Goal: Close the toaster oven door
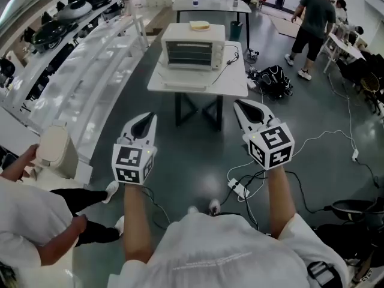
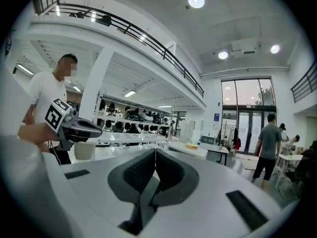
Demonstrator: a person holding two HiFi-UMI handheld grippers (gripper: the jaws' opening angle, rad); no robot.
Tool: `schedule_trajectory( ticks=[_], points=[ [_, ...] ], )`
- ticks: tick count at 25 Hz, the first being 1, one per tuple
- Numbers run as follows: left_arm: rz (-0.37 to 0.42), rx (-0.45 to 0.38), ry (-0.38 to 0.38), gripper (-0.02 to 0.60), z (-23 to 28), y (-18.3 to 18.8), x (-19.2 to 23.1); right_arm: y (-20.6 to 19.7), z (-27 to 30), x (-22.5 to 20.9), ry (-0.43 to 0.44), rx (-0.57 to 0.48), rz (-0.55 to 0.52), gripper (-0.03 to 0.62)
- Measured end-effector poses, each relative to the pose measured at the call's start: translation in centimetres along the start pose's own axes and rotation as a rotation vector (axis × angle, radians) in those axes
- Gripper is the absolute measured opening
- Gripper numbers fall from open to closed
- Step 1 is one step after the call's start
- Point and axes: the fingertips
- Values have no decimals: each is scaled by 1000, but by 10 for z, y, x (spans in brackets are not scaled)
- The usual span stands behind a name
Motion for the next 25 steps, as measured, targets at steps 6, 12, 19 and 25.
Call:
schedule_trajectory(
  ticks=[6, 12, 19, 25],
  points=[
    [-11, 14, -3, 20, 7, -7, -5, -6, 3, -9, 1, 5, 18, 15],
    [-21, 28, 7, 20, 24, -15, -9, -15, 9, -26, 13, 13, 21, 15],
    [-17, 41, 41, 20, 48, -25, -14, -35, 20, -53, 53, 25, 20, 15],
    [-20, 46, 78, 20, 81, -36, 2, -53, 48, -82, 65, 34, 33, 15]
  ],
)
Point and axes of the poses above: the fingertips, and each gripper's own axes: z forward along the fingers, x to its left, y out of its top, and after that the axes turned 15 degrees about -x, right-handed
